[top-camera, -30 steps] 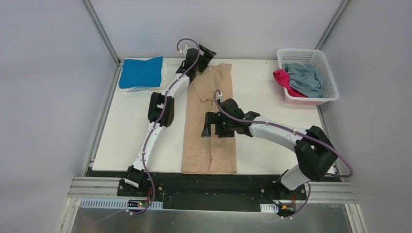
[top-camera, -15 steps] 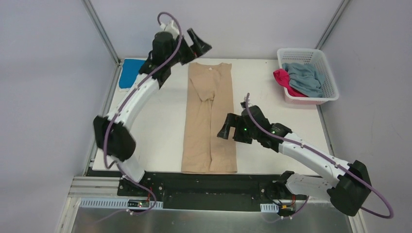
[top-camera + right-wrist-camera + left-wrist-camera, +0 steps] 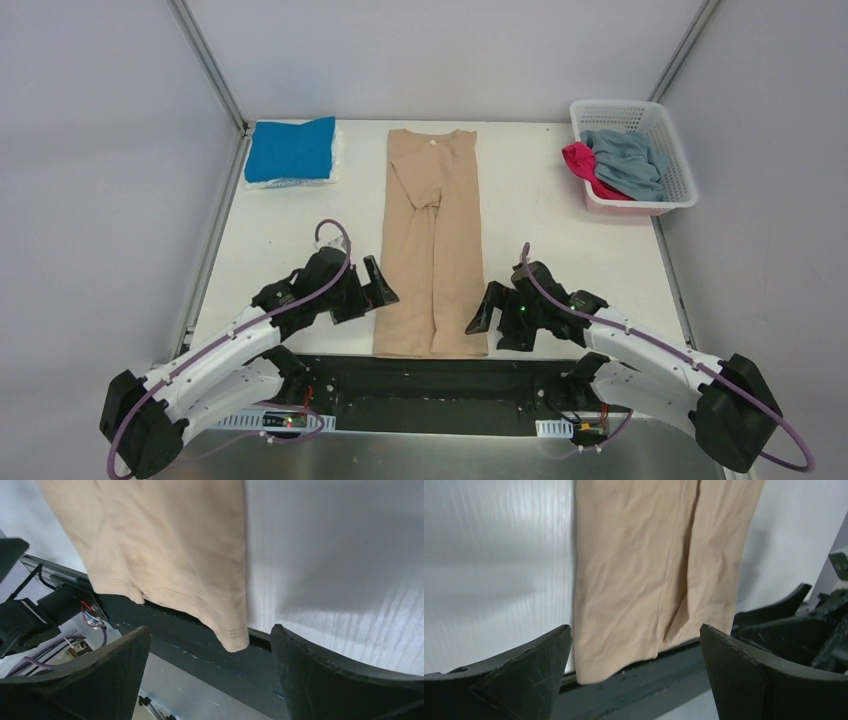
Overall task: Fold and stack the t-shirts
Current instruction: Grab the bottom of the folded rectangular tshirt with both arms
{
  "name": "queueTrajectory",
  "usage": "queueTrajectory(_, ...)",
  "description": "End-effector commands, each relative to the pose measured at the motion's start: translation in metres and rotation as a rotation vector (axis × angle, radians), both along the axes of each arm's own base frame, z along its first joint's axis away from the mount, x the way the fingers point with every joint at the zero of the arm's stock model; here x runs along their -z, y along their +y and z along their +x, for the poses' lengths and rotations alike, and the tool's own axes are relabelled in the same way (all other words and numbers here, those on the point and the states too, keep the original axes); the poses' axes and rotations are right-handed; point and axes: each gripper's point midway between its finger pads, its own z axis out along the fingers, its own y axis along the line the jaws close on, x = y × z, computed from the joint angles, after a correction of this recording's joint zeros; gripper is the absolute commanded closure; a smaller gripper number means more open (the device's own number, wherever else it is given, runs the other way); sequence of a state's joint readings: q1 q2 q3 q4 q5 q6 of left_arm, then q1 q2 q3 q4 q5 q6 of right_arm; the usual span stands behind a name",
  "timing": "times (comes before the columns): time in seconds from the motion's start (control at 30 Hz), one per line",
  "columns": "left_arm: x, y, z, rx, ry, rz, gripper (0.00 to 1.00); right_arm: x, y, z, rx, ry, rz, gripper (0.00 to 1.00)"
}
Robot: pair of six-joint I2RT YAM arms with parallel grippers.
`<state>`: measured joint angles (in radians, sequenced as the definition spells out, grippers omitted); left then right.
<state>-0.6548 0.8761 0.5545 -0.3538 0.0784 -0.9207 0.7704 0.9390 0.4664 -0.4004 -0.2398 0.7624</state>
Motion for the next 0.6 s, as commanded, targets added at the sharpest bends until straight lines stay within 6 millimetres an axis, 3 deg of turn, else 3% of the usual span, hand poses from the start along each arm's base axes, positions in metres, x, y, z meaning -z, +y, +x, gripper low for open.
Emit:
queueTrajectory(0.0,0.024,0.005,-0.052,0.002,0.173,-0.035,0.00,0.003,0.006,-0.016,0.024,0.081,0.054,0.09)
queueTrajectory(0.1,0.048,0.006,-0.079,0.026,0.286,-0.036,0.09,0.010,0.007,-0.022,0.035,0.119,0.061,0.19)
queueTrajectory(0.2,0.062,0.007,-0.094,0.043,0.349,-0.011,0.19,0.014,0.006,-0.022,0.044,0.126,0.061,0.29)
queueTrajectory(0.37,0.077,0.015,-0.097,0.029,0.364,0.042,0.34,0.021,0.008,-0.019,0.060,0.122,0.062,0.42)
queueTrajectory(0.57,0.078,0.009,-0.099,0.051,0.390,0.032,0.63,0.030,0.005,-0.017,0.078,0.123,0.036,0.60)
